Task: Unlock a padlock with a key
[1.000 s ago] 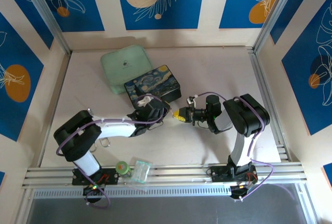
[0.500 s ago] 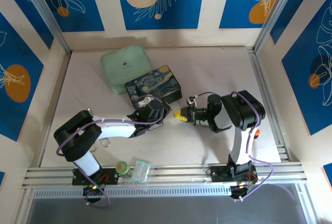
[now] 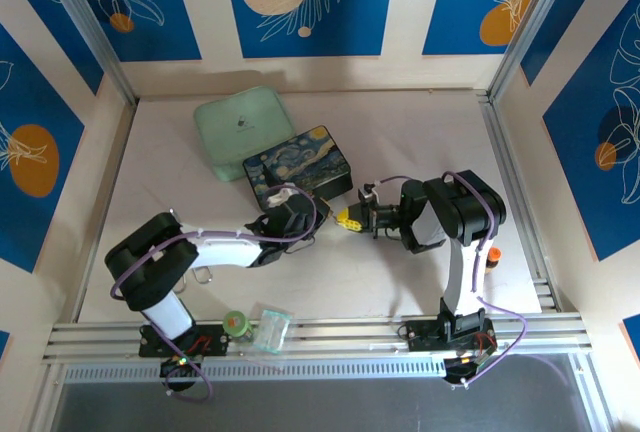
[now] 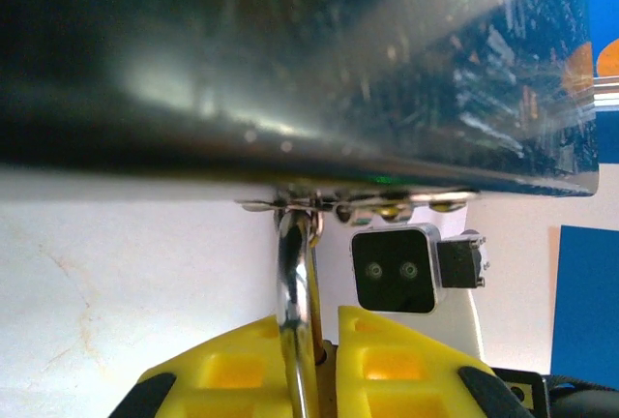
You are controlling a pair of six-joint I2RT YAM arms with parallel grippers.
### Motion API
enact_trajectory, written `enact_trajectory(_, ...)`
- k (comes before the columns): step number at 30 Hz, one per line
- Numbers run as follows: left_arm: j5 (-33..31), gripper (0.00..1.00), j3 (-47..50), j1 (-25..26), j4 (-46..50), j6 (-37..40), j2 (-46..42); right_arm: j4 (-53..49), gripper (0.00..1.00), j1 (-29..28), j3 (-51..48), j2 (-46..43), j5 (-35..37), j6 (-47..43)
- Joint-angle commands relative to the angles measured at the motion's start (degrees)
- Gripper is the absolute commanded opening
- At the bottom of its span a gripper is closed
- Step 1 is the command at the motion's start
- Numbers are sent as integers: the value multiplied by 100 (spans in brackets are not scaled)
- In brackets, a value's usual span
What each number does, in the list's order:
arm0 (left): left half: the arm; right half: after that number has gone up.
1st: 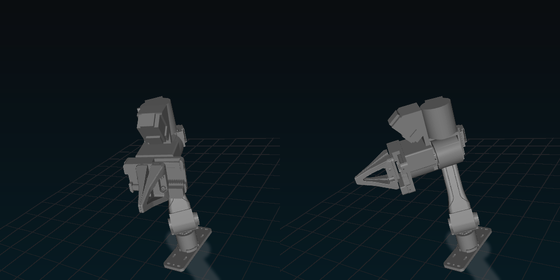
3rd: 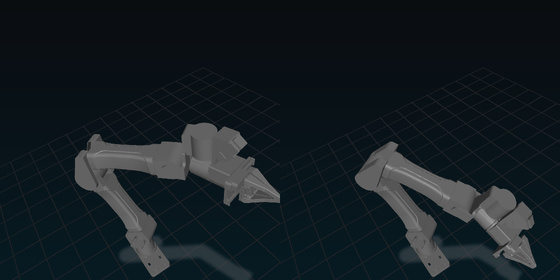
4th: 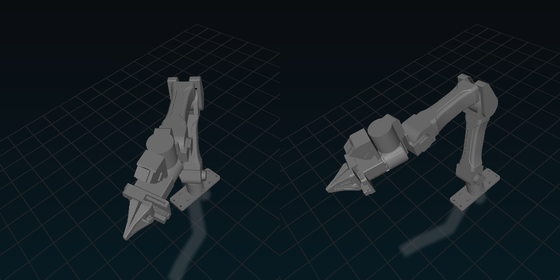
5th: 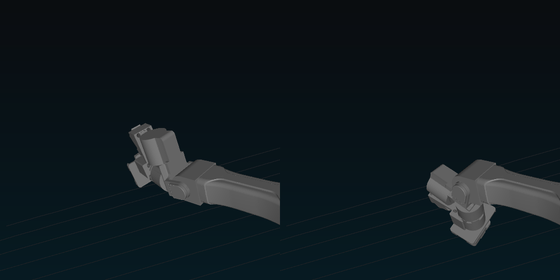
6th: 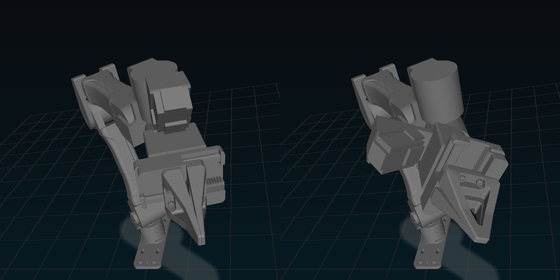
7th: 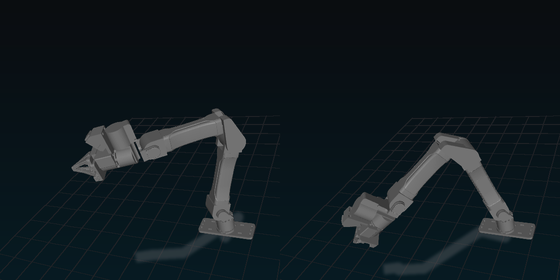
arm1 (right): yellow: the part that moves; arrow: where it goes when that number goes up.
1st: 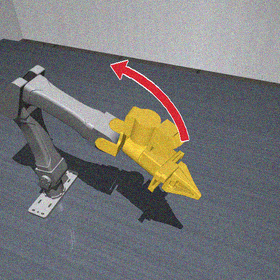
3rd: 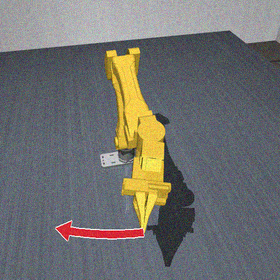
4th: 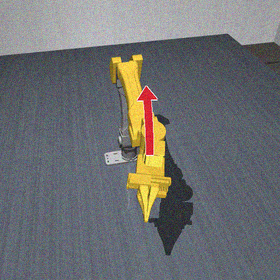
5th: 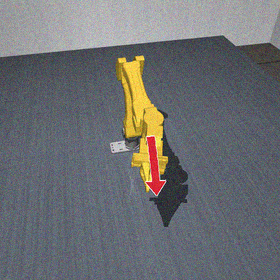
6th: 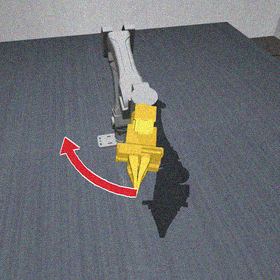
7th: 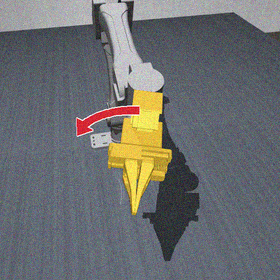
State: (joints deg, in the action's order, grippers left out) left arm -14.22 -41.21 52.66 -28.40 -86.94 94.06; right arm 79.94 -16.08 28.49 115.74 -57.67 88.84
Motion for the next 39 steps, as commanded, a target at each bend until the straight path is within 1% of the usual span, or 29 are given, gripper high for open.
enact_trajectory(1,398,0,-115,174,-844,142,-85,33,0,-55,96,25,73,198)
enact_trajectory(6,398,0,-172,195,-758,133,-68,32,0,-142,97,-269,377,371)
enact_trajectory(11,352,0,-227,286,-578,142,-45,35,0,-317,-14,-671,906,526)
enact_trajectory(15,384,0,-316,332,-398,111,-44,3,0,-419,-126,-831,1255,569)
enact_trajectory(19,385,0,-378,332,-170,104,-30,-62,0,-517,-396,-975,1742,319)
enact_trajectory(22,367,0,-405,332,-69,87,-16,-452,0,-613,-598,-1281,2122,-80)
enact_trajectory(25,392,0,-448,332,-61,72,33,-972,0,-738,-557,-1587,2218,-395)
enact_trajectory(27,432,0,-474,333,-51,70,68,-1066,0,-778,-552,-1689,2282,-439)
enact_trajectory(30,447,0,-433,335,-171,37,99,-1223,0,-765,-476,-1748,2170,-490)
enact_trajectory(31,438,0,-415,332,-164,48,87,-1122,8,-757,-491,-1735,2143,-515)
enact_trajectory(34,394,0,-390,323,50,73,37,-1317,23,-757,-574,-1831,2108,-802)
enact_trajectory(37,393,0,-328,317,111,54,31,-1975,35,-739,-740,-2137,2262,-1258)
enact_trajectory(39,407,0,-279,306,146,30,39,-2438,41,-698,-850,-2402,2325,-1560)
